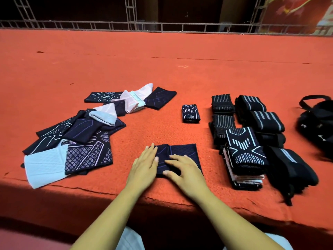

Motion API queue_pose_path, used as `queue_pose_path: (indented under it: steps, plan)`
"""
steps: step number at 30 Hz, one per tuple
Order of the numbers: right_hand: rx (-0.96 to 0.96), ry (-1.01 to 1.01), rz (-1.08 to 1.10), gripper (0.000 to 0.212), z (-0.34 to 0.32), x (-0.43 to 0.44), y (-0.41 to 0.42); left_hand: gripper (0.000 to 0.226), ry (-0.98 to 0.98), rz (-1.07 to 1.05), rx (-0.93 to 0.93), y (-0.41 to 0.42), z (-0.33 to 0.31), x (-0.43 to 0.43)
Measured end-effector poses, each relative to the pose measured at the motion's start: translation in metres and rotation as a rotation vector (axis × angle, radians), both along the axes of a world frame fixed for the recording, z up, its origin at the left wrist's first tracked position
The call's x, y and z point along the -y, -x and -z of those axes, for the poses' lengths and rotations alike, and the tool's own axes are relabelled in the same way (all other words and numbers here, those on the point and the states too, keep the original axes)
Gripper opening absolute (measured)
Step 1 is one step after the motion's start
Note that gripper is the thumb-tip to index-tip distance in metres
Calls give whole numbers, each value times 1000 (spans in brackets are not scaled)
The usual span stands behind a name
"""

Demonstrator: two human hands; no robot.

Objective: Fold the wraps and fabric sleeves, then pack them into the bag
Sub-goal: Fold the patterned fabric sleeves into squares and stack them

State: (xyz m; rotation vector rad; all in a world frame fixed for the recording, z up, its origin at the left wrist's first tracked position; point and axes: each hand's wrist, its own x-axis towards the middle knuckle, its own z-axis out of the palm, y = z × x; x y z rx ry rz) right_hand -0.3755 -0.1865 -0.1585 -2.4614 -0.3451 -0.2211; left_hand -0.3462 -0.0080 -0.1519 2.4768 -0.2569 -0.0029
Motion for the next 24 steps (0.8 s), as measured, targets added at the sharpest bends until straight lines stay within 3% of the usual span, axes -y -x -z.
queue_pose_path:
  steps: [5,11,14,17,21,24]
  plan:
    - [35,-21,44,48,3,1,0,48,277,-7,7,-1,-1,-6]
    - [70,112,-42,62,-5,-4,7,47,48,48,34,-3,0,-5]
    - [55,164,-32,67,-6,-6,9,47,80,15,68,-2,0,-4]
    - [59,177,-29,53,-7,-6,9,48,159,-114,102,-2,-4,-3]
    - [46,202,-26,52,-9,-9,9,57,137,-226,4,-4,-17,2]
    - [14,198,-19,63,-11,-10,9,46,244,-258,-136,-11,-32,2]
